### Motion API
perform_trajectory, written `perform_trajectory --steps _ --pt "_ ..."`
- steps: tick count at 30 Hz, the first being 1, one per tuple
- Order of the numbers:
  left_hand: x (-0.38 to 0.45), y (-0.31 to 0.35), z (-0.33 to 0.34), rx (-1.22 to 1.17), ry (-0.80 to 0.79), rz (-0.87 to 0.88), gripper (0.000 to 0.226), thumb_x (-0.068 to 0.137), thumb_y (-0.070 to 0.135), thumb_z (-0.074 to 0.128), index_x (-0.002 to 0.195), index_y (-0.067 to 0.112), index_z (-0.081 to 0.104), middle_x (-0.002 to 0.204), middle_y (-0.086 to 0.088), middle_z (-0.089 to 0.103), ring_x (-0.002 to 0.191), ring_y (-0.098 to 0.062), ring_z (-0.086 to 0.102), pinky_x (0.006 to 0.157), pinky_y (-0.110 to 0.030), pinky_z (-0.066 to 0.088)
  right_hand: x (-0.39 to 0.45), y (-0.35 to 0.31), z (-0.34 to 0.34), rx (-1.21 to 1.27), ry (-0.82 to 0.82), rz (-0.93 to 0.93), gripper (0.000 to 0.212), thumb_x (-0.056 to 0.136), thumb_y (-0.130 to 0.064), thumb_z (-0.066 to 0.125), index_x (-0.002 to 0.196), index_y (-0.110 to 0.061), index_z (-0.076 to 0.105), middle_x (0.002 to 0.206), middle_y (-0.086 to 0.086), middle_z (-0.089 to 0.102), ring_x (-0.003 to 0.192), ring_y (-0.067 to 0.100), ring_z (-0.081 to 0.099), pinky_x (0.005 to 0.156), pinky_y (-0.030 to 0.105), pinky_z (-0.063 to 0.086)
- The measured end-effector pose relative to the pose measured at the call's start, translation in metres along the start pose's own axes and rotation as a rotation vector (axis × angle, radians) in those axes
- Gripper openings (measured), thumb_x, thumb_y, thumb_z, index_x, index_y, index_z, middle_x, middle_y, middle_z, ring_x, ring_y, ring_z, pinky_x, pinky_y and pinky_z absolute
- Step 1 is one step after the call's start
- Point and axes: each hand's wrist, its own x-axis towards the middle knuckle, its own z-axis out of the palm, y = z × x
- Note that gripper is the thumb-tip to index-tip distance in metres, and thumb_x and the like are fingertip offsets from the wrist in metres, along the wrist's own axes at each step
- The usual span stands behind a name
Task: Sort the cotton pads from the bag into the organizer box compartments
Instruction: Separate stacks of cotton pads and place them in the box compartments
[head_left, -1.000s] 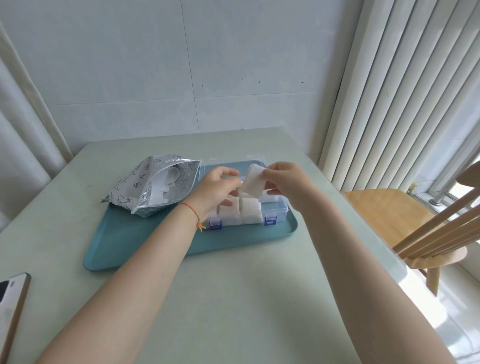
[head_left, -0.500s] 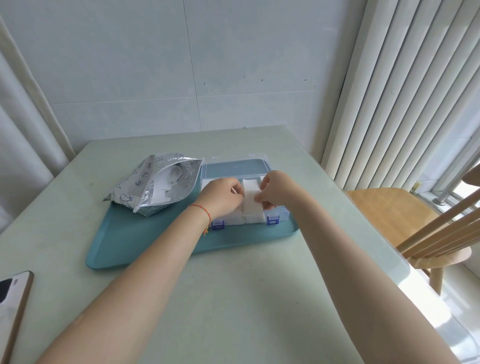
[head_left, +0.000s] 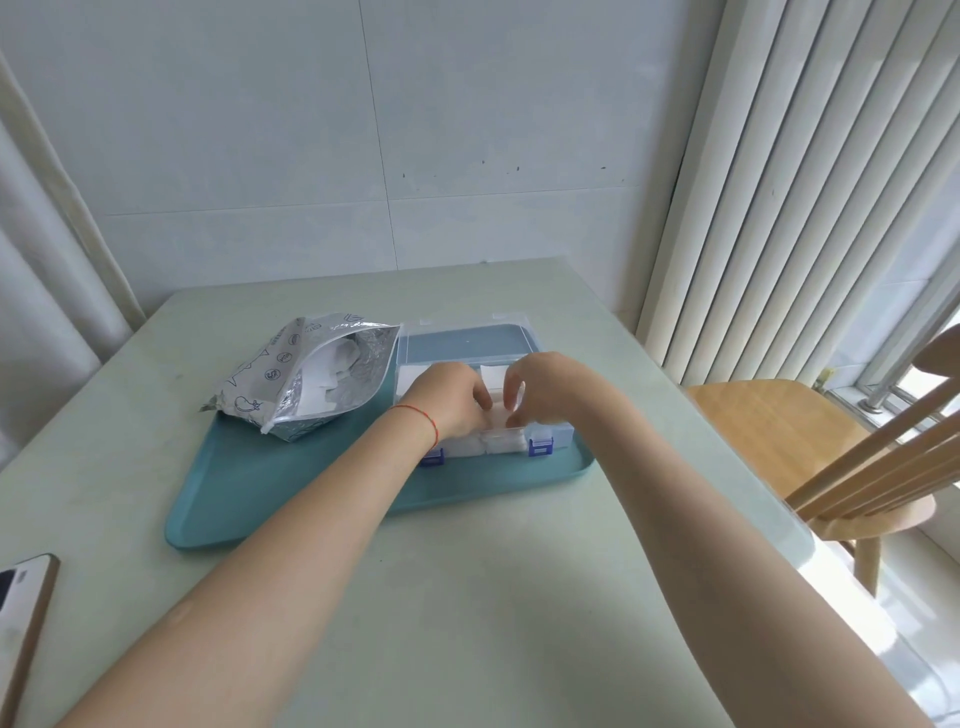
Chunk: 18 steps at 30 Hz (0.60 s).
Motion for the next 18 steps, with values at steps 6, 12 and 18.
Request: perform_trajectory --steps 6,12,18 --pt "0.004 0.006 -0.008 0.09 -0.084 -0.03 0.021 0.084 0.029 0.07 0.105 0.033 0.074 0.108 0.011 0.065 0.088 -0.015 0.059 0.081 -0.027 0.049 0.011 -0.007 -0.004 -0.126 -0.117 0.019 0.033 0.081 -0.026 0.079 0.111 -0.016 0.069 0.11 0.002 0.065 0.105 0.026 0.062 0.093 0.039 0.052" --pt "-0.003 -0.007 -0.025 -0.064 0.062 -0.006 0.014 0.088 0.031 0.064 0.093 0.026 0.076 0.093 0.007 0.068 0.082 -0.018 0.063 0.073 -0.025 0.047 0.017 -0.009 -0.017 -0.145 -0.009 0.044 0.022 0.088 -0.024 0.069 0.108 -0.017 0.068 0.1 0.0 0.067 0.1 0.026 0.064 0.085 0.035 0.053" --pt "-0.037 -0.068 -0.06 -0.2 0.809 -0.25 0.011 0.086 0.026 0.06 0.082 0.023 0.07 0.095 -0.003 0.067 0.077 -0.021 0.051 0.063 -0.028 0.035 0.028 -0.057 -0.026 0.181 0.339 0.006 0.021 0.087 -0.013 0.047 0.091 -0.014 0.068 0.094 0.004 0.068 0.084 0.028 0.063 0.06 0.027 0.045"
